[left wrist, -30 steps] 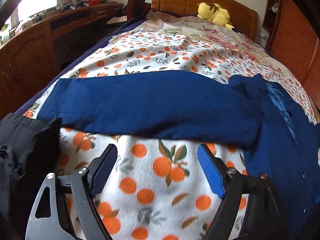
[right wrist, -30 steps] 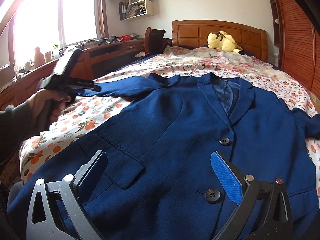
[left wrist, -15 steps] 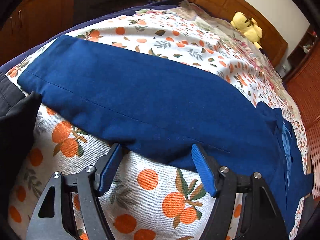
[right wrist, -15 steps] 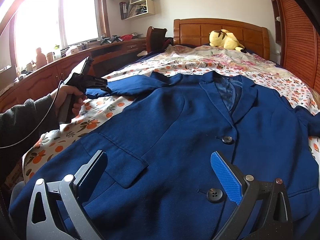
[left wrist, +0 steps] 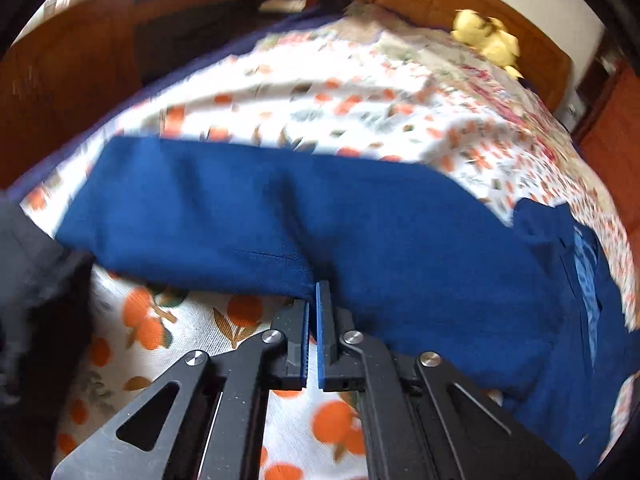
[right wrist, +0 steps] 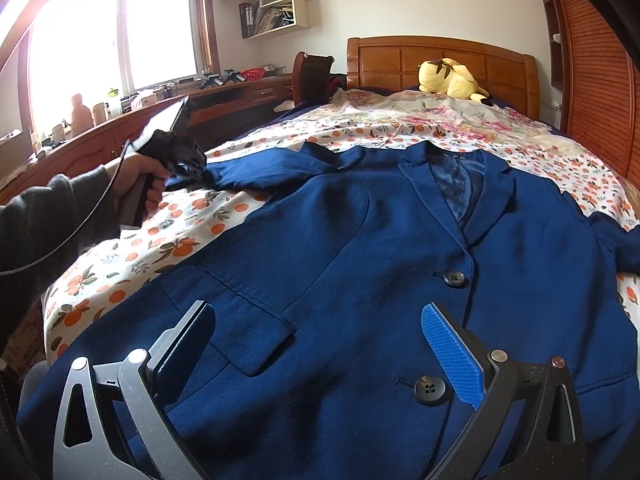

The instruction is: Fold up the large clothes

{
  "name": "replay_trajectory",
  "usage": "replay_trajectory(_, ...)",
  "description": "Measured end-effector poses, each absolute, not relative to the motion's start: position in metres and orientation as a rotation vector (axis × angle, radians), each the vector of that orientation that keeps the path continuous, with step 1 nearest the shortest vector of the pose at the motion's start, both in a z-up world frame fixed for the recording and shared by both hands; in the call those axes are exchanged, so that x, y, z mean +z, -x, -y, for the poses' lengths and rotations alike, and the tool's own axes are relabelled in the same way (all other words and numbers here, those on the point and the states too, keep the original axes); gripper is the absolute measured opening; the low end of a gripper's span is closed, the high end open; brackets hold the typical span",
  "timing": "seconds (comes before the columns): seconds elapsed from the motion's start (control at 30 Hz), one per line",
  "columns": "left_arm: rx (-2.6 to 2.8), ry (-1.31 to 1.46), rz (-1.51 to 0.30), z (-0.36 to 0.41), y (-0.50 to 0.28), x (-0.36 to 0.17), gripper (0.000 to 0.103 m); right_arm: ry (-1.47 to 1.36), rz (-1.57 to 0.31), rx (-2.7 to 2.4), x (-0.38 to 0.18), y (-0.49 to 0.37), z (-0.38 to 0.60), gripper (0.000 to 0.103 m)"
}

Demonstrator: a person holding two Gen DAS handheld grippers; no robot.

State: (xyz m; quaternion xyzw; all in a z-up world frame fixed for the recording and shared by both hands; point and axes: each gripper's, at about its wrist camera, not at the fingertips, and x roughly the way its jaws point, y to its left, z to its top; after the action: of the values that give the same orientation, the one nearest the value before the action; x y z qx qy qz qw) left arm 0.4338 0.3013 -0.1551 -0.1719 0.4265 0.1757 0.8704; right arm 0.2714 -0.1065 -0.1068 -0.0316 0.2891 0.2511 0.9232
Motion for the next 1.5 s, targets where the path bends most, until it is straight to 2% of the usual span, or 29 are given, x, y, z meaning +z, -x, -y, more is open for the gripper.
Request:
replay_trajectory(0.27, 0.202, 0.184, -0.789, -0.199, -0.387, -0.088, 0.003, 0.057, -0.575, 0.513, -0.106, -0.268, 0.109, 0.103)
replay_trajectory(0.53, 0.178, 0.018, -0.771, -0.162, -0.361, -0.074, 0.004, 0.057, -0.563, 0.508, -0.107, -0.267, 0.109, 0.103)
replay_trajectory(0.6, 0.160, 0.031, -0.775, -0.165, -0.355, -0.075, 0.014, 0.058, -0.563, 0.507, -0.108, -0.267, 0.109, 0.103)
replay_trajectory(0.63, 0.150, 0.048, -0.768, -0.169, -0.352, -0.075, 0.031, 0.060, -0.564, 0.508, -0.108, -0.266, 0.108, 0.103)
replay_trajectory(0.67, 0.143, 0.062, -0.760, -0.172, -0.347, -0.076, 0.043, 0.061, -0.564, 0.508, -0.108, -0.267, 0.108, 0.103)
replay_trajectory(0.7, 0.138, 0.070, -0.753, -0.173, -0.344, -0.076, 0.046, 0.063, -0.566, 0.509, -0.108, -0.267, 0.108, 0.103)
replay_trajectory(0.73, 0.138, 0.071, -0.745, -0.177, -0.340, -0.076, 0.057, 0.065, -0.567, 0.509, -0.107, -0.267, 0.107, 0.103)
replay_trajectory(0.77, 0.143, 0.069, -0.734, -0.179, -0.335, -0.077, 0.075, 0.067, -0.568, 0.510, -0.108, -0.267, 0.107, 0.103)
replay_trajectory(0.83, 0.157, 0.068, -0.719, -0.183, -0.333, -0.078, 0.085, 0.069, -0.571, 0.511, -0.107, -0.267, 0.107, 0.103)
replay_trajectory(1.2, 0.325, 0.159, -0.840, -0.276, -0.368, -0.152, 0.085, 0.086, -0.577, 0.509, -0.108, -0.269, 0.105, 0.103)
replay_trajectory(1.5, 0.363, 0.308, -0.925, -0.317, -0.376, -0.197, 0.085, 0.096, -0.591, 0.518, -0.109, -0.271, 0.104, 0.103)
